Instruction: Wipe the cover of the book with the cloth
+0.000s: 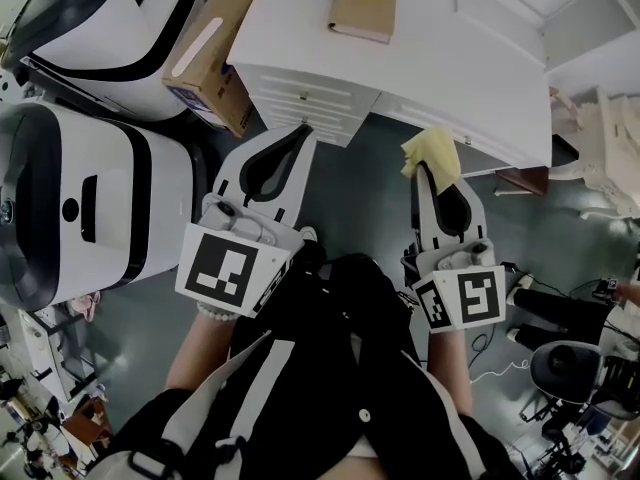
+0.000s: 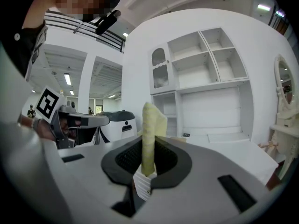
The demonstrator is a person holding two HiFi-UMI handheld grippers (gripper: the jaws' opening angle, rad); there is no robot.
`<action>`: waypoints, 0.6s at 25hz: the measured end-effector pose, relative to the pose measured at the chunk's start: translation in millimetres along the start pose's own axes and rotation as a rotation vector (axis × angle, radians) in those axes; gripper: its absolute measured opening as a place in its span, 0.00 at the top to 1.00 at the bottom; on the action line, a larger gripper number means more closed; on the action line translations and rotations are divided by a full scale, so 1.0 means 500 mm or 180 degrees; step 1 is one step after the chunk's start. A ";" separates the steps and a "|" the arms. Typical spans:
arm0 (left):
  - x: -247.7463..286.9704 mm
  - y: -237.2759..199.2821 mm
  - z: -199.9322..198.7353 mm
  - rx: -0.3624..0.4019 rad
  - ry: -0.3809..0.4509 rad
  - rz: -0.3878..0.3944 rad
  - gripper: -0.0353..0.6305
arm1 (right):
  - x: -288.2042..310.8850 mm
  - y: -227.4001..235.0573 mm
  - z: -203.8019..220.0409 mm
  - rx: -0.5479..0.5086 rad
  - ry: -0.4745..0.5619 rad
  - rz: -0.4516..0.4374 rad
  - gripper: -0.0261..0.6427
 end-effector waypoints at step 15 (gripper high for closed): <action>-0.022 -0.063 0.014 0.0050 0.0056 0.0014 0.95 | 0.035 -0.036 -0.012 0.0023 -0.0012 0.0108 0.90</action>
Point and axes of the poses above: the fingertips, and each gripper's own axes: x forward along the fingers, y to its right, z out of its underside, the point moved 10 cm from there along -x, backward along the fingers, and after that the axes turned 3 degrees about -y, right-handed, at the moved point
